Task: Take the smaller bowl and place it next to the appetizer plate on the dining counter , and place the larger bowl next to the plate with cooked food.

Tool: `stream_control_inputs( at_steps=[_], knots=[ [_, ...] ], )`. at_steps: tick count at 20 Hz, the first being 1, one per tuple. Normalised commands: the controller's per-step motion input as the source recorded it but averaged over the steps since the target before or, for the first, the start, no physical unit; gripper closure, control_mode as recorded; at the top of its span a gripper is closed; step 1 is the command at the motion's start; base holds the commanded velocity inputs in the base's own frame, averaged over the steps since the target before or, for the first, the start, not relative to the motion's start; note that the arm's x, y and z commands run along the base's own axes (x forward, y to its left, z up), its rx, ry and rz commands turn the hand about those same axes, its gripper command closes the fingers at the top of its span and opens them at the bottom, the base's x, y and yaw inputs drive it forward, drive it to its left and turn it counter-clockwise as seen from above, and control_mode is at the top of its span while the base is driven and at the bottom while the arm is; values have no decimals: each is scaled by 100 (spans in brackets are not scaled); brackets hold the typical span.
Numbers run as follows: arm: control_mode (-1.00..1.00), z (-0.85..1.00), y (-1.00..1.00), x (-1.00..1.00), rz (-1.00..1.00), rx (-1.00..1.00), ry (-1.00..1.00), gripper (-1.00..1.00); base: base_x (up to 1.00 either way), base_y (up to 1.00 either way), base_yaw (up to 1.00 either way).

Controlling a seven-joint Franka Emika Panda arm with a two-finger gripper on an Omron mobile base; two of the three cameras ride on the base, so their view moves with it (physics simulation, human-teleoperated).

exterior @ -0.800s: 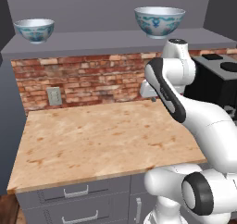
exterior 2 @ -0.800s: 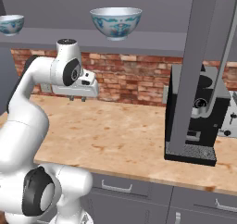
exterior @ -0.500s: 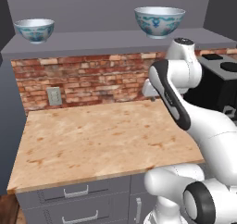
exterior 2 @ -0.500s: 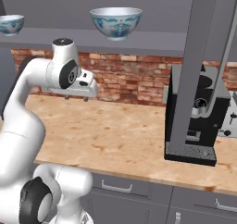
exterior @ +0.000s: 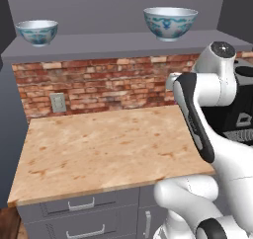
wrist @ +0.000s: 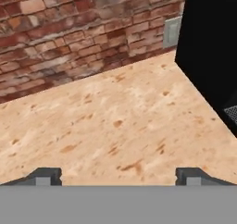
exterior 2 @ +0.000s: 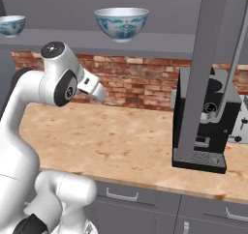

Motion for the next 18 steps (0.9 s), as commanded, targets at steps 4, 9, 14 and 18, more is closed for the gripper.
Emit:
stream_control_inputs(
  at_steps=[4,9,14,18],
  knots=[
    [-100,90,-39,5,-24,15,-31,-100,0,0,0],
    [-100,80,-29,34,-9,18,-34,-100,0,0,0],
    [-100,67,-27,40,-12,18,-33,-100,0,0,0],
    [-100,59,-24,45,-7,21,-22,-100,0,0,0]
  ],
)
